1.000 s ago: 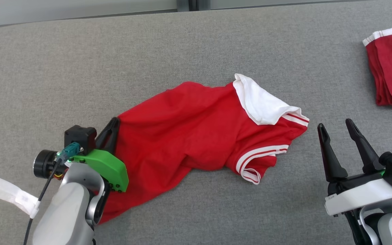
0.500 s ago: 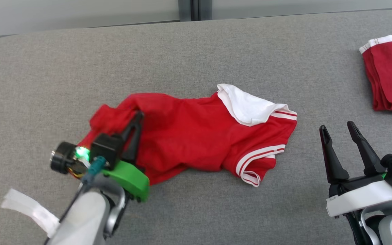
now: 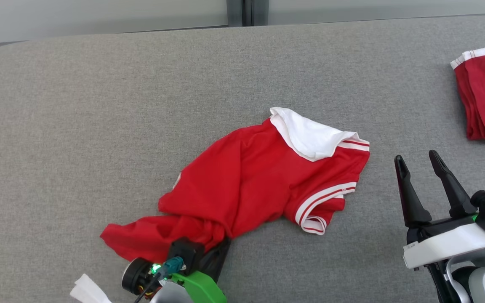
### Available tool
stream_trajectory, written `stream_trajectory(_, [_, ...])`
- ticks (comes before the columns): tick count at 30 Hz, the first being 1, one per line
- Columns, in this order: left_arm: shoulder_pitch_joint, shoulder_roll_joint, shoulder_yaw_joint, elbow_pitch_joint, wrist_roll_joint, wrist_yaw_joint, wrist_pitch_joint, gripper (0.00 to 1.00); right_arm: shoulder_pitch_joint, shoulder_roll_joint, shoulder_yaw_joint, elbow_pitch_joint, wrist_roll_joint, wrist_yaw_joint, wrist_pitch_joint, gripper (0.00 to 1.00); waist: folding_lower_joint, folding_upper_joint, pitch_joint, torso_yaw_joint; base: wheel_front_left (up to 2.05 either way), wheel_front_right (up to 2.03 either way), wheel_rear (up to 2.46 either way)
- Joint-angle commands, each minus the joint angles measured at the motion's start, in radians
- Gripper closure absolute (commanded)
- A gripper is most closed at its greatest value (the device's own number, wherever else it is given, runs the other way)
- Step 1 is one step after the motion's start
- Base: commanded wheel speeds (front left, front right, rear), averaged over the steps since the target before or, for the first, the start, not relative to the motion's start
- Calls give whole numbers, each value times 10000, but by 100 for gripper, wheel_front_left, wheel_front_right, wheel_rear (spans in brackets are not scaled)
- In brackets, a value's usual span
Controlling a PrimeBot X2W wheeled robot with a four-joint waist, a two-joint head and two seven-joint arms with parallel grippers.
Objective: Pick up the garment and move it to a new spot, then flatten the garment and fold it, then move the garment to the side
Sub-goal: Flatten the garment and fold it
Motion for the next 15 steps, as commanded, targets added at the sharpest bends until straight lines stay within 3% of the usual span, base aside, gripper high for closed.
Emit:
stream_trajectory(1, [-42, -127, 155, -54, 8, 121, -381, 0, 111, 17, -18, -59, -71, -16, -3, 0, 0, 0, -2, 23, 0, 0, 0])
stream_trajectory(8, [-418, -222, 877, -694, 280, 652, -2472, 0, 159, -29, -162, -279, -182, -16, 60, 0, 0, 0, -94, 132, 0, 0, 0])
stream_trajectory(15, [-564, 236, 2154, -1156, 191, 1464, -3265, 0, 260, 49, -247, -516, -300, -16, 155, 0, 0, 0, -210, 139, 0, 0, 0])
